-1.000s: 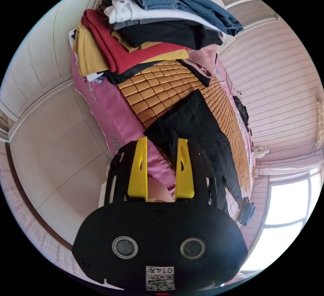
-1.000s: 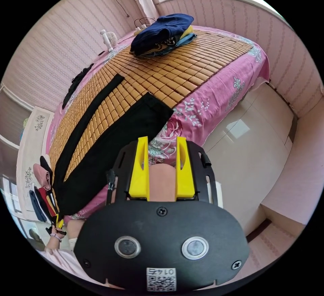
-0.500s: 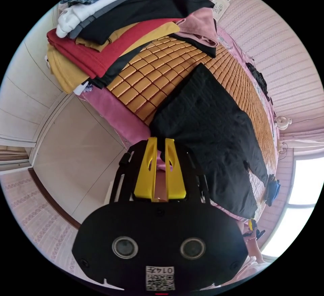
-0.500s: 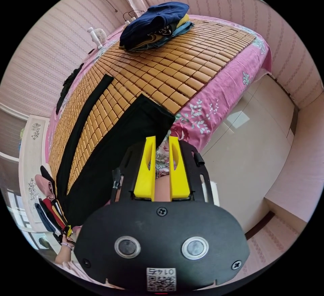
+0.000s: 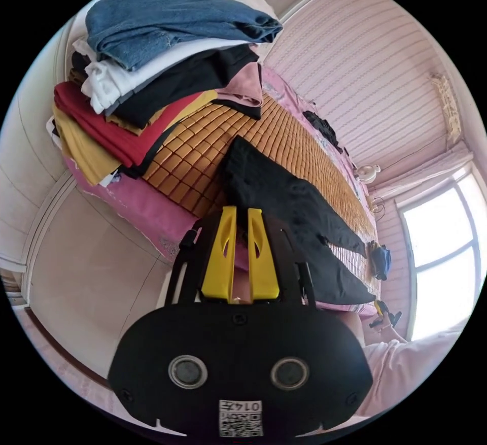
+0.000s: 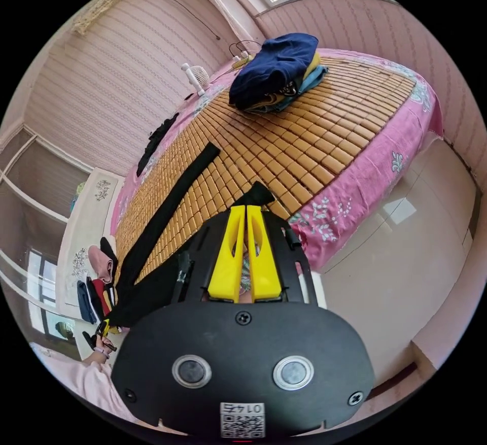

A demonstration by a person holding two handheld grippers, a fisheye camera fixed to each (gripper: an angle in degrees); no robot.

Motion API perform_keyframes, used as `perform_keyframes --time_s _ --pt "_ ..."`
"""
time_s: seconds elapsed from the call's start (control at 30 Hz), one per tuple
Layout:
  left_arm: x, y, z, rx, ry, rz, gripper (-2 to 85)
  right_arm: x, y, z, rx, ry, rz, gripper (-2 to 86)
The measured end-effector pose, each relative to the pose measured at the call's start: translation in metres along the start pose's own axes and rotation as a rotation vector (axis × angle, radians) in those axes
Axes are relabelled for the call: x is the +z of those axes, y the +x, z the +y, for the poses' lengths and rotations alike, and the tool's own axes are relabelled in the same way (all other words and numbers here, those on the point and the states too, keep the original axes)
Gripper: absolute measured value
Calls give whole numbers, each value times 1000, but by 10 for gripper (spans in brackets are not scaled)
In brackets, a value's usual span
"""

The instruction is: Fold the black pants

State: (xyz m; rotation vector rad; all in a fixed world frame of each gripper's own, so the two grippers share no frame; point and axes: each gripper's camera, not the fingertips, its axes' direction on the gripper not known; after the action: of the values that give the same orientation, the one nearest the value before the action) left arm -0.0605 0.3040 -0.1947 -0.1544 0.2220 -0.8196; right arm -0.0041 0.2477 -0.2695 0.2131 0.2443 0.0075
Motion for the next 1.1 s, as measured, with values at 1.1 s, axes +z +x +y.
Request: perform_keyframes --time_s 1.1 --pt "177 186 -107 254 -458 -474 -9 304 -293 -55 -703 -443 606 0"
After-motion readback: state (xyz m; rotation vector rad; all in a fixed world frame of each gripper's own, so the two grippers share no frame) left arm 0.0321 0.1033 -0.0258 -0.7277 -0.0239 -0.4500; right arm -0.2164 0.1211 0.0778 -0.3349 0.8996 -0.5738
